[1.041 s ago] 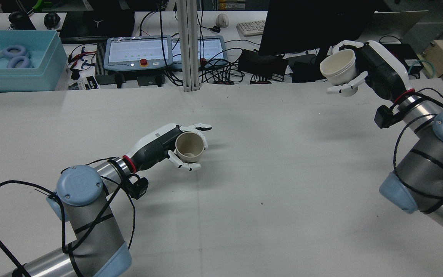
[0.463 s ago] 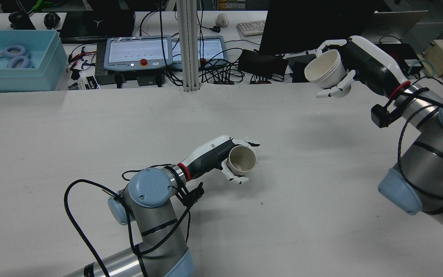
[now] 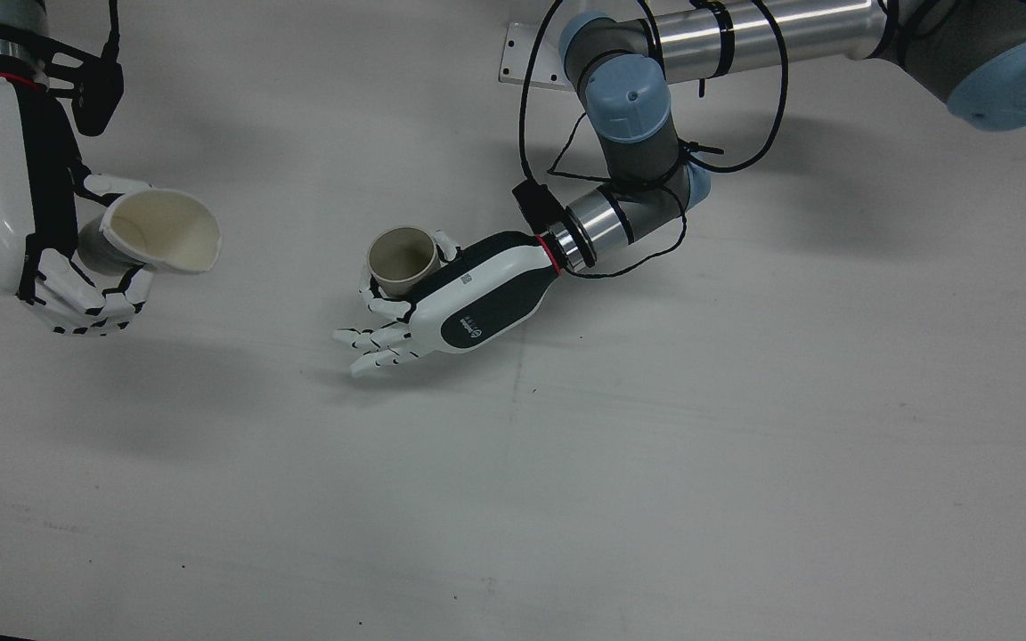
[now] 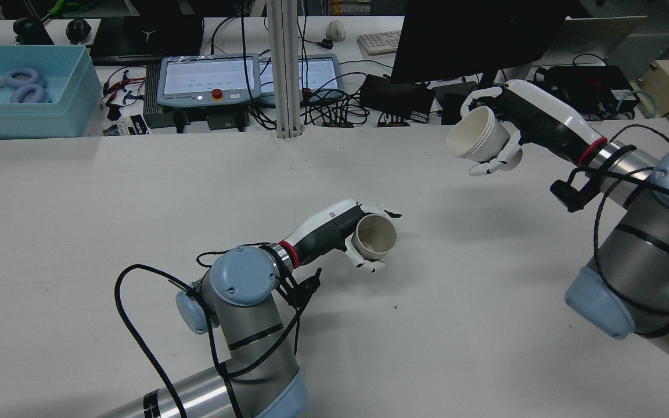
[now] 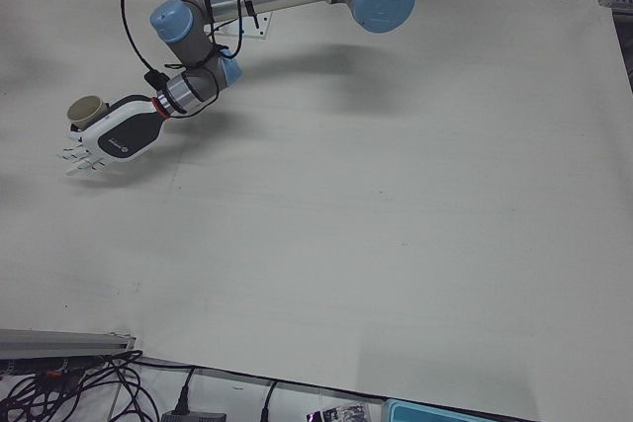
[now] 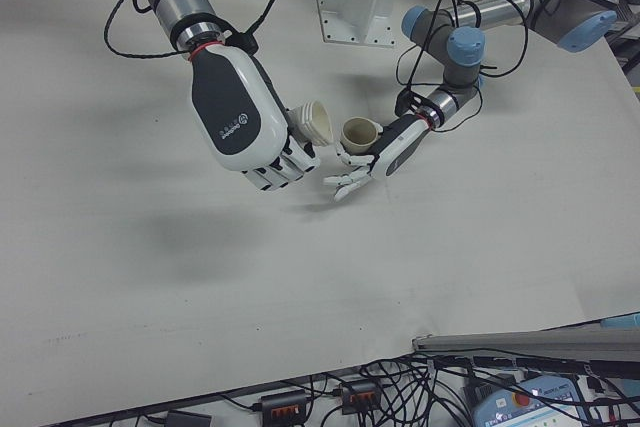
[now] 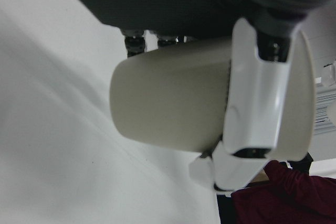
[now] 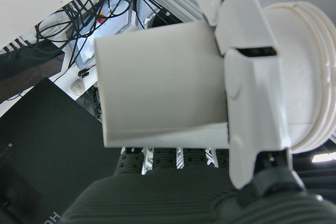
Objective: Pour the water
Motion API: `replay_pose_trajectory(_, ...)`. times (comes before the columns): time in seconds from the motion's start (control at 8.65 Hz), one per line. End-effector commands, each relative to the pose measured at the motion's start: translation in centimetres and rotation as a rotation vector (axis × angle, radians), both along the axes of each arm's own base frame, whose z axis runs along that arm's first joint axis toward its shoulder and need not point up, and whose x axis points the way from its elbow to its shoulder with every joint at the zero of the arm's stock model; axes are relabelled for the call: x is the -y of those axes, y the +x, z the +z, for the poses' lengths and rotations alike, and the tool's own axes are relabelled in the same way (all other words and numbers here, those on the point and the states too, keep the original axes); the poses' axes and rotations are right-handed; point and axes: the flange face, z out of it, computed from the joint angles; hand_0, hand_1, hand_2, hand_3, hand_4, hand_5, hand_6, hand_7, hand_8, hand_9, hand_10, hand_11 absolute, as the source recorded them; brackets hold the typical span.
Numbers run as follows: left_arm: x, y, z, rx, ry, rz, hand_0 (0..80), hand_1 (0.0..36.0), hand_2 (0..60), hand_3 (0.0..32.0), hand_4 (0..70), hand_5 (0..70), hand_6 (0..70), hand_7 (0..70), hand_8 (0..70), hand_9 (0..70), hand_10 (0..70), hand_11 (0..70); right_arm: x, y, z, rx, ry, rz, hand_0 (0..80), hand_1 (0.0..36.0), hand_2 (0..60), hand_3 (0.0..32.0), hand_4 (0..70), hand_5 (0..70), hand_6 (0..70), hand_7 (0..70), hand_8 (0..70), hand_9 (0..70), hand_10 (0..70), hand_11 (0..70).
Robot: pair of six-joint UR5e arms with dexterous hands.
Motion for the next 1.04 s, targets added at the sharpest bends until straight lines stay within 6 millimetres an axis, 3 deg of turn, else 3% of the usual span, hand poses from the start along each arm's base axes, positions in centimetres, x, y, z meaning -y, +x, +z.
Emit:
replay_pose_trajectory(0.0,-0.5,1.9,-1.9,0.007,-0.018,-0.013,72.8,36.0,60.0,0.0,70.0,70.0,16.6,18.7,7.2,4.7,8.2,13.6,-1.5,-3.1,0.3,-0.116,-0.013,-0.054,80.0,36.0,27.4,0.0,39.6,60.7,60.3,56.8,45.6,54.2,33.5,51.6)
replay_pose_trajectory(0.23,-0.9,3.3,-3.3,0.019,0.008,-0.024,73.0,36.0,60.0,0.0,70.0,70.0,17.9,19.7,7.6,5.2,8.5,14.0,-2.8,-5.1,-2.1,-0.165,-0.003,-0.090,80.0,36.0,27.7,0.0,40.4,60.8,59.8,56.4,45.0,53.4,32.5,50.3)
replay_pose_trajectory(0.35,-0.9,3.3,-3.0,0.025,0.008,-0.032,73.2,36.0,60.0,0.0,70.0,70.0,18.2,19.8,7.7,5.2,8.8,14.4,-3.9,-5.9,-2.7,-0.178,0.004,-0.108,80.0,36.0,26.3,0.0,38.4,59.9,58.3,55.3,44.6,52.7,32.0,49.6)
replay_pose_trajectory(0.58,-0.9,3.4,-2.2,0.035,0.004,-0.032,70.0,36.0,60.0,0.0,70.0,70.0,18.1,19.8,7.6,5.1,8.6,14.0,-5.1,-7.5,-3.2,-0.216,-0.003,-0.144,80.0,36.0,28.9,0.0,42.7,61.8,59.9,56.9,44.6,52.7,31.3,48.8)
replay_pose_trajectory(0.81,-0.4,2.8,-2.4,0.029,0.005,-0.034,67.3,36.0,60.0,0.0,70.0,70.0,17.4,19.1,7.4,4.9,8.4,13.8,-4.9,-6.2,-2.7,-0.207,-0.021,-0.122,80.0,36.0,28.7,0.0,40.3,60.9,58.5,55.5,43.7,51.4,31.0,48.3)
replay_pose_trajectory(0.93,0.5,1.5,-3.1,0.012,0.009,-0.043,67.0,36.0,60.0,0.0,70.0,70.0,17.1,18.9,7.5,4.9,8.5,13.9,-3.5,-3.1,-2.5,-0.172,-0.039,-0.060,80.0,36.0,25.0,0.0,35.1,58.4,56.1,53.0,43.6,51.1,32.0,49.7)
